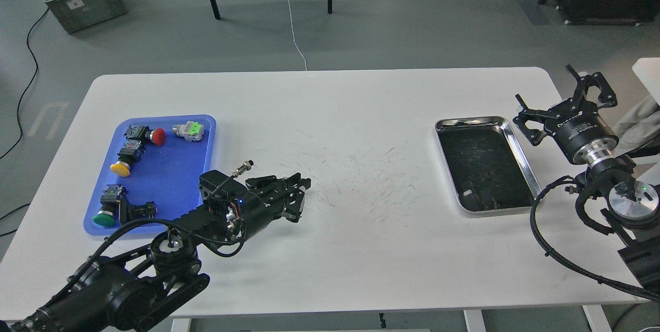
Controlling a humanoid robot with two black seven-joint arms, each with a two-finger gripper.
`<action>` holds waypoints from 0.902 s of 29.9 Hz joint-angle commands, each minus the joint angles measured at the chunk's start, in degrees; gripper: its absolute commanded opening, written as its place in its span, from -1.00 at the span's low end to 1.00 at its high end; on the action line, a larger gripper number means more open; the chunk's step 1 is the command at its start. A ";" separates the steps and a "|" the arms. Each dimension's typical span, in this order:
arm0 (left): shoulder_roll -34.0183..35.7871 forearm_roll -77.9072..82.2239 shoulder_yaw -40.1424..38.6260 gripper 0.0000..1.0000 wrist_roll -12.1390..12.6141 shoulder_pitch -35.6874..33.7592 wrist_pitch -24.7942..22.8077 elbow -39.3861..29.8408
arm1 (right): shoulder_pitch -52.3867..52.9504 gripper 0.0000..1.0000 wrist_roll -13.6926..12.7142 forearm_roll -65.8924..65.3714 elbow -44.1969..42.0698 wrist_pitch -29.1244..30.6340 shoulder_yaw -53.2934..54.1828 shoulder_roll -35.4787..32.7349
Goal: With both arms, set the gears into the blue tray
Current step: 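Carry the gear with the left gripper into the blue tray onto a part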
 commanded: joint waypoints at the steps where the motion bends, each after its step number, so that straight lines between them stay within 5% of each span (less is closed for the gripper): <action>1: 9.54 0.00 -3.04 -0.92 1.78 -0.60 -1.54 -9.71 | 0.59 0.99 -0.09 0.00 0.11 0.00 0.01 -0.09; 5: 19.05 -3.61 -7.34 -0.91 1.61 -0.87 -1.72 -13.95 | 0.86 0.99 -0.09 0.00 0.11 0.00 0.01 -0.09; 10: 23.28 -11.78 -7.97 -0.91 -0.41 -0.17 -1.28 -9.93 | 0.95 0.99 -0.09 -0.17 0.11 0.00 0.01 -0.09; 16: 21.18 -14.17 -6.48 -0.91 -3.22 0.54 1.26 3.43 | 1.04 0.99 -0.09 -0.35 0.11 0.00 0.01 -0.09; 27: 15.46 -14.17 -1.11 -0.91 -5.60 0.45 5.30 16.37 | 1.30 0.99 0.00 -0.53 -0.16 0.00 0.01 -0.09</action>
